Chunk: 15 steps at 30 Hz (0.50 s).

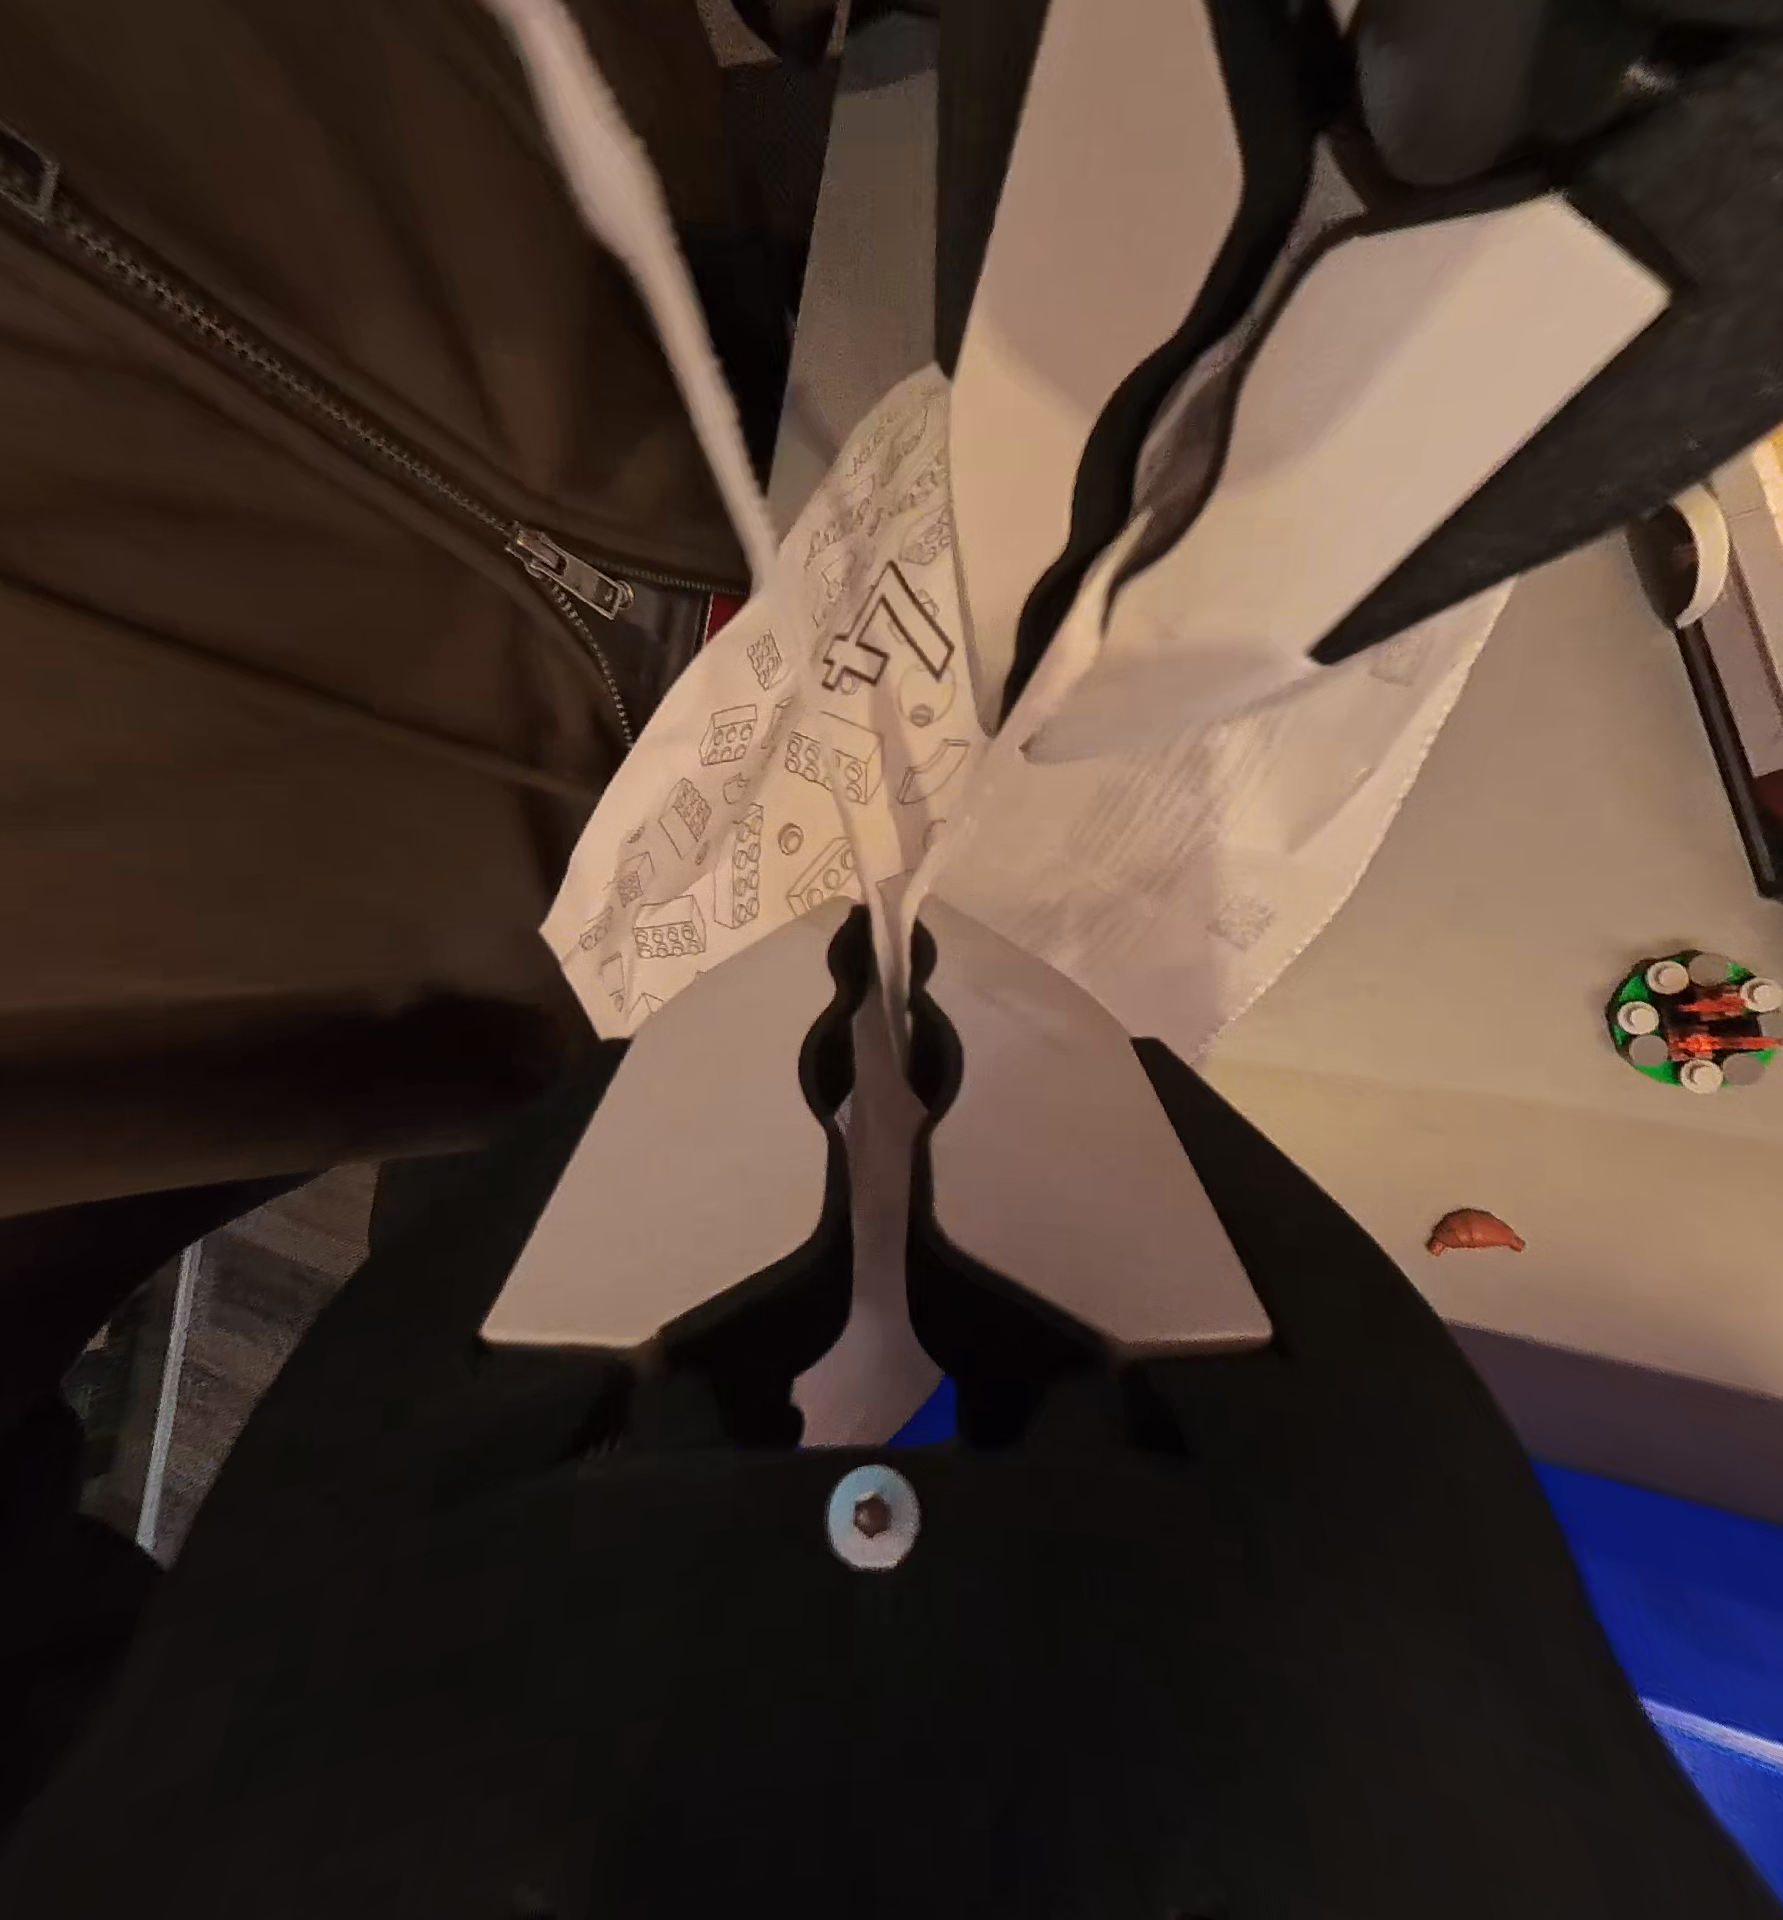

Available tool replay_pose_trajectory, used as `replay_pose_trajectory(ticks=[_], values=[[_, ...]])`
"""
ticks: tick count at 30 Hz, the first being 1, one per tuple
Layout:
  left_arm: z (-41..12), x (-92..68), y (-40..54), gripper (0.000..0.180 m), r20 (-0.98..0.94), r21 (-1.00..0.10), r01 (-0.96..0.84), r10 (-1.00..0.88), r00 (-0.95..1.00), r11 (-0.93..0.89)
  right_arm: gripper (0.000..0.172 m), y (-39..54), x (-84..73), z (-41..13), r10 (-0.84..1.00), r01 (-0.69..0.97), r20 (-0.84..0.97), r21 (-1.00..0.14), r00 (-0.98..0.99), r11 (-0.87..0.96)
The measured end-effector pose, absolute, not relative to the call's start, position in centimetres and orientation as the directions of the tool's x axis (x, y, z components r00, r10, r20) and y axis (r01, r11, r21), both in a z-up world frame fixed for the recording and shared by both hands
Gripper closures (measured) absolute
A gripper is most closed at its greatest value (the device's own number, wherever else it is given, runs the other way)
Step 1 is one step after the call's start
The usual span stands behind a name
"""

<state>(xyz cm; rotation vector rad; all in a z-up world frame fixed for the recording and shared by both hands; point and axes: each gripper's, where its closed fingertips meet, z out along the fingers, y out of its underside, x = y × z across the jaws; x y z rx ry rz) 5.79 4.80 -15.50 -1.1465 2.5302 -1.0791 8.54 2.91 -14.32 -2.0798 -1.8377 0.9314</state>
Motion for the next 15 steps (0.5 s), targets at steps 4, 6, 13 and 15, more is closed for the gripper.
replay_pose_trajectory(ticks=[4,6,13,15], values=[[-14.9,6.3,5.7,0.161,0.134,-0.699,-0.584,-0.727,-0.674,0.413,0.171,2.5,8.4,-14.7,0.953,0.787,-0.300,-0.578,0.043,-0.217],[-13.4,6.7,6.4,0.152,0.135,-0.756,-0.551,-0.740,-0.659,0.354,0.171,2.5,8.6,-14.6,0.950,0.761,-0.307,-0.602,0.060,-0.242],[-5.5,5.2,12.5,0.120,0.097,-0.961,-0.275,-0.887,-0.451,0.035,0.172,3.1,10.2,-13.5,0.937,0.656,-0.329,-0.682,0.119,-0.323],[-6.3,3.6,14.0,0.114,0.149,-0.951,-0.307,-0.917,-0.369,-0.031,0.172,3.4,10.4,-13.3,0.935,0.626,-0.330,-0.703,0.131,-0.336]])
